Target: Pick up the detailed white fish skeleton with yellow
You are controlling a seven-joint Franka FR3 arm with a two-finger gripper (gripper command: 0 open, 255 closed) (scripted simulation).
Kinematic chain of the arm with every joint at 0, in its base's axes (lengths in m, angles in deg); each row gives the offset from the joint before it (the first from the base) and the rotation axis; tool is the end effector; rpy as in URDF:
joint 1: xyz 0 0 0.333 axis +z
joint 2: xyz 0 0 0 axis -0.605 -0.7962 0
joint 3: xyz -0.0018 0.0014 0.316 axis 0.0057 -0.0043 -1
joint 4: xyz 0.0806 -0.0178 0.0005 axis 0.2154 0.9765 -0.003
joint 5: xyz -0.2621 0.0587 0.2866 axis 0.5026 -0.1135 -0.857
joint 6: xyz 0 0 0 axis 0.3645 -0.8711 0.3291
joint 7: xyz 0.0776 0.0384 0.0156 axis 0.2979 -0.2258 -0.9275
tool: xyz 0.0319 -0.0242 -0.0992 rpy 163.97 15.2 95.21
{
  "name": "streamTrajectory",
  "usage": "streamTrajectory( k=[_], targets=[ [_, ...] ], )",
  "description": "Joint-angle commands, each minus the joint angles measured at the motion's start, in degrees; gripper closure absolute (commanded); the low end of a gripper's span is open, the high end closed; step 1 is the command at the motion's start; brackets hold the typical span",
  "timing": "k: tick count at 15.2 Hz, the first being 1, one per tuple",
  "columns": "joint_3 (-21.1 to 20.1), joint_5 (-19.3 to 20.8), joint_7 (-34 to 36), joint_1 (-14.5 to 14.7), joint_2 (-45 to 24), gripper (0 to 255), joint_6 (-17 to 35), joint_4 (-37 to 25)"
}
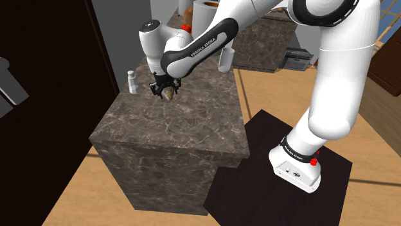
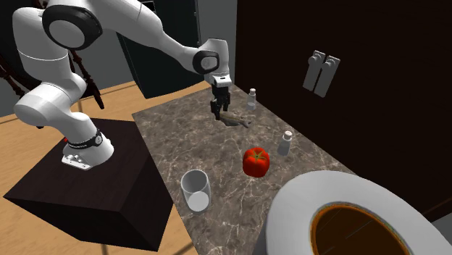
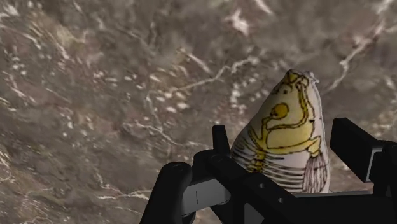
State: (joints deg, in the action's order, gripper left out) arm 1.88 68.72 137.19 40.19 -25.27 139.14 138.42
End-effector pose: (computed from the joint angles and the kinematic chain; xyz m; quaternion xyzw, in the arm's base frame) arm 0.5748 0.2434 0.2882 0.9741 -0.1887 0.0578 0.1106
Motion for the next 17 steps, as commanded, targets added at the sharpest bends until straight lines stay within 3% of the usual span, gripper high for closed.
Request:
streamTrajectory(
  k=[1,9,17],
  targets=[
    [0.05,0.09,0.07,0.0,-0.09,255,0.18,0.09],
    [0.08,0.15,0.1,0.06,-0.26,255,0.13,-0.11],
    [-1.1,-2.47,-2.39,-0.66,3.3,255,-4.1,-1.44]
  ],
)
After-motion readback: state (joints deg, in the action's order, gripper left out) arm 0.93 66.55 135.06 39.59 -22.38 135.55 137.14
